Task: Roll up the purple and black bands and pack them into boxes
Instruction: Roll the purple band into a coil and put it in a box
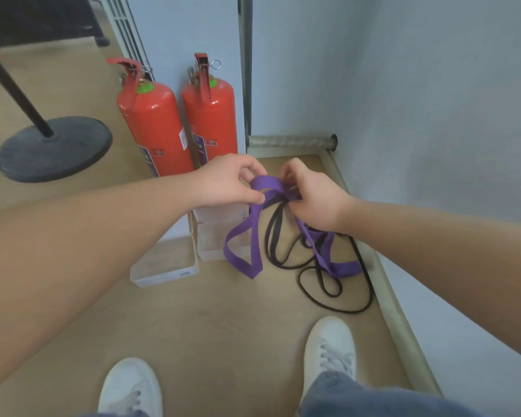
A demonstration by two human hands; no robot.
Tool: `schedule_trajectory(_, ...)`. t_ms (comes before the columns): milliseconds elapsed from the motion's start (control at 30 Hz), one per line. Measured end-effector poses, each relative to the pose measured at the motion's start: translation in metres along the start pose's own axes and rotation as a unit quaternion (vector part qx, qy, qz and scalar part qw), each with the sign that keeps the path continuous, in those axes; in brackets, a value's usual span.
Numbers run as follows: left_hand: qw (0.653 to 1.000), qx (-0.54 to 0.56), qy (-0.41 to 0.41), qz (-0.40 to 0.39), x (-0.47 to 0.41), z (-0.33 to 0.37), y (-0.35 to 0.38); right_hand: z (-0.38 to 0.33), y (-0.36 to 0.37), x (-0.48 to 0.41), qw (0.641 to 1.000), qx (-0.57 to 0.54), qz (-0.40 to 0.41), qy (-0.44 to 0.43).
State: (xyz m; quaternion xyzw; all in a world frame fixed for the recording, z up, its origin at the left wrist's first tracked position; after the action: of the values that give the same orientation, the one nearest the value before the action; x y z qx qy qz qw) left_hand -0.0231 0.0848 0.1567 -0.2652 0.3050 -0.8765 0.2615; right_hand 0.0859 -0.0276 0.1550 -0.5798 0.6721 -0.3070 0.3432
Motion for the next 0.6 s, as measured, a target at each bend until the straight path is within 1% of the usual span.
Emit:
schedule_trajectory(100,0.999,0.041,0.007,0.004,0.015,0.005,0.001,-0.009,-0.002,0.011,0.999,-0.033,0.019,-0.004)
schedule_trajectory(200,0.996,0.090,0.014,0.019,0.028,0.017,-0.005,-0.016,-0.002,0.015,0.994,-0.106,0.027,0.012)
schedule_trajectory(300,0.991,0.129,0.014,0.027,0.036,0.026,-0.005,-0.021,-0.002,0.018,0.982,-0.181,0.060,0.017)
schedule_trajectory(400,0.977,0.213,0.014,0.007,0.044,0.030,0.002,-0.021,-0.002,0.024,0.961,-0.254,0.109,0.015)
schedule_trajectory(467,0.971,0.237,0.018,0.002,0.050,0.031,0.006,-0.022,-0.003,0.029,0.947,-0.294,0.128,0.006)
schedule_trajectory(533,0.974,0.225,0.020,0.003,0.056,0.029,0.009,-0.024,-0.002,0.035,0.949,-0.292,0.120,-0.001)
schedule_trajectory(600,0.979,0.203,0.015,-0.003,0.063,0.025,0.013,-0.027,0.003,0.041,0.959,-0.265,0.098,-0.012)
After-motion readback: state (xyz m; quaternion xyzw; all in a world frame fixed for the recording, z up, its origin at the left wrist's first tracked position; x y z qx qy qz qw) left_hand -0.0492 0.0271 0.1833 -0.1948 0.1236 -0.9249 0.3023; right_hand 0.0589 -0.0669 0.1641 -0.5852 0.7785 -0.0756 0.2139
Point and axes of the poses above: each hand's wrist, its own x-axis away from the middle knuckle, its own y-axis out of the palm, z = x × y, the point moved 7 cm from there along -x, towards the middle knuckle, and after that the axes turned 12 degrees about -y, right-handed, at the moved point
